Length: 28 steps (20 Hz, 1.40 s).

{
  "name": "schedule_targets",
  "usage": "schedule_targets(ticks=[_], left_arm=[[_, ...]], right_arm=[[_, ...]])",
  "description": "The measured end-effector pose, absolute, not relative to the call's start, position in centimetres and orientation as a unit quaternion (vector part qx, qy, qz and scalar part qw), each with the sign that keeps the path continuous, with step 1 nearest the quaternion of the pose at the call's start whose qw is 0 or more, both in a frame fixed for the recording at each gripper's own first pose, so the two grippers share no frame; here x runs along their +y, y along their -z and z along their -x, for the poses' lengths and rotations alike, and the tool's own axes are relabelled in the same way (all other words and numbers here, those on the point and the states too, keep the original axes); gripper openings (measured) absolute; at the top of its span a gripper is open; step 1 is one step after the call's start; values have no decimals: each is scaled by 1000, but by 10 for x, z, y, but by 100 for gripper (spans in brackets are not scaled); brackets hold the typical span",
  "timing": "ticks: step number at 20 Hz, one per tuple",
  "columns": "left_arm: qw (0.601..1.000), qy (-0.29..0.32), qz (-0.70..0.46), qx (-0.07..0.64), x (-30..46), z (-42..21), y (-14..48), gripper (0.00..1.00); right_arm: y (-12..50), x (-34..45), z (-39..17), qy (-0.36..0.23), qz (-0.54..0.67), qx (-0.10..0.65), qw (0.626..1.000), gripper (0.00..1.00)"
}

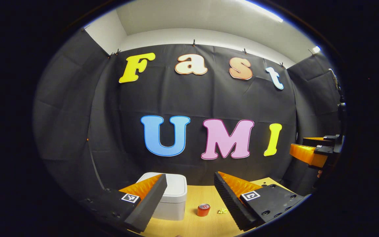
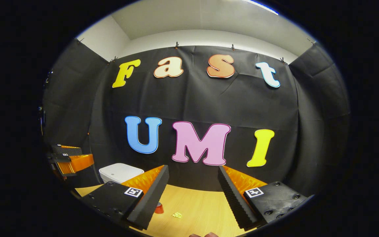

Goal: Press the lid of the desktop garbage bin to open it, pick up the crumpled paper on the desktop and throw it into the bin, then pick up the pop can on the desktop and drop it into the bin, and finally close the garbage bin lid.

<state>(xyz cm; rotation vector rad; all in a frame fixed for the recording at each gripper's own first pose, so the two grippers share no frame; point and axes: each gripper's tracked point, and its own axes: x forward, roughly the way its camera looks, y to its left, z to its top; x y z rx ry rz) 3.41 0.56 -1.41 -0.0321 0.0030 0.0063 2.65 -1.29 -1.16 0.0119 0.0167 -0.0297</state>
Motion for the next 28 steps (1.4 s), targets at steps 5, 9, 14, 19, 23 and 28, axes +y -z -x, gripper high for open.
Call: schedule_targets(ticks=[5, 9, 14, 19, 23, 28], left_arm=[[1000, -3, 10, 1, 4, -35, 11, 96], [1000, -7, 5, -2, 5, -34, 8, 96], [1000, -13, 7, -4, 7, -31, 7, 96], [1000, -20, 9, -2, 10, -26, 9, 96], [1000, -21, 6, -2, 11, -25, 7, 96], [1000, -25, 13, 8, 15, -27, 14, 96]], right_arm=[[8, -12, -30, 11, -4, 2, 1000, 97], [9, -3, -32, 2, -10, 2, 1000, 96], [7, 1, -35, -4, -9, -2, 1000, 97], [8, 7, -34, -10, -10, -1, 1000, 96], [5, 9, -33, -13, -12, -4, 1000, 96], [7, 11, -33, -16, -12, -2, 1000, 96]])
